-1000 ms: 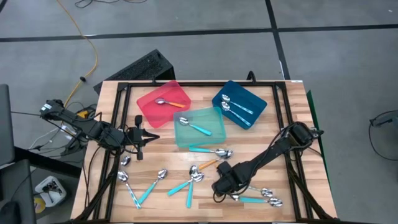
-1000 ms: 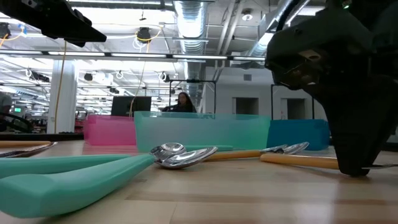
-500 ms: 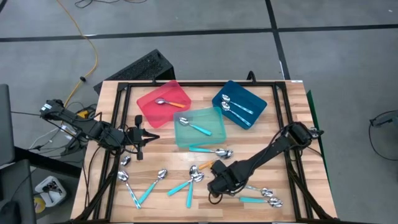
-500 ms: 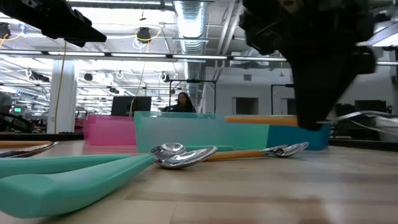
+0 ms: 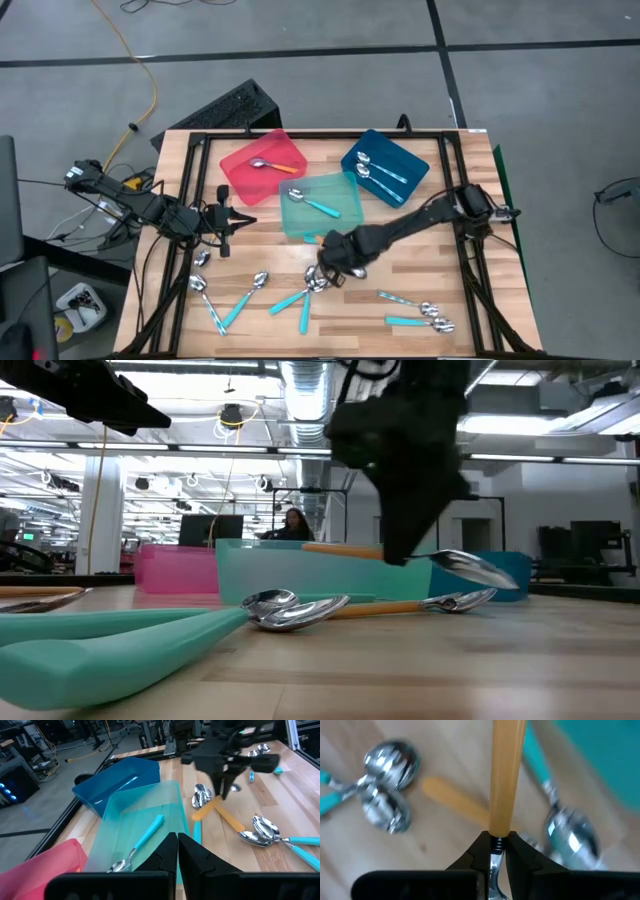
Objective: Sort silverware by color (type)
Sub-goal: Put the bottom orange spoon into the red bin
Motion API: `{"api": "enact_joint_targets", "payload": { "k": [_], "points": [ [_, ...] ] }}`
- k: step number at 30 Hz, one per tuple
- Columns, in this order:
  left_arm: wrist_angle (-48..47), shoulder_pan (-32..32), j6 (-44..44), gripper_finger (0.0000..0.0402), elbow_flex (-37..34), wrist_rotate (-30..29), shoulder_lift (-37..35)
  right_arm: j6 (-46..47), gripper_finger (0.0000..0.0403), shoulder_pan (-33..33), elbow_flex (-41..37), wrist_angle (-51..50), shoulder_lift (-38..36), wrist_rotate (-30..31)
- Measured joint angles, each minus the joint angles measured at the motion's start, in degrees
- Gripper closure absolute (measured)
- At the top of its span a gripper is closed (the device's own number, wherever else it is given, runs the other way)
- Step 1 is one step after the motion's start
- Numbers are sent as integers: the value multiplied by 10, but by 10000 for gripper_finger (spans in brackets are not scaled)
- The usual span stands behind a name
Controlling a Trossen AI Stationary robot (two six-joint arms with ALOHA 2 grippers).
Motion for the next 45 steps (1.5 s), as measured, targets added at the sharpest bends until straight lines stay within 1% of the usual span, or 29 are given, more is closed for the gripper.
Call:
{"api": "enact_joint_targets", "payload": {
  "k": [8,16,23,27,34,39,42,45],
  "points": [
    [-5,0,-1,401,0,0,0,-142,342,-69,0,74,0,-1],
    [-4,0,-5,401,0,-4,0,-284,342,-132,0,184,-1,-8],
    [-2,0,-29,401,0,-75,0,-396,342,-183,1,302,-1,-3],
    [2,0,-56,401,0,-96,0,-414,342,-202,1,321,-1,-13],
    [1,0,-80,401,0,-96,0,-426,342,-209,1,313,-1,-20],
    [-2,0,-88,401,0,-96,0,-431,342,-204,1,346,-3,-20],
    [-27,0,-117,401,0,-96,0,-431,342,-200,1,369,-5,-20],
    [-79,0,-170,401,0,-105,0,-431,342,-194,1,371,-6,-16]
  ]
}}
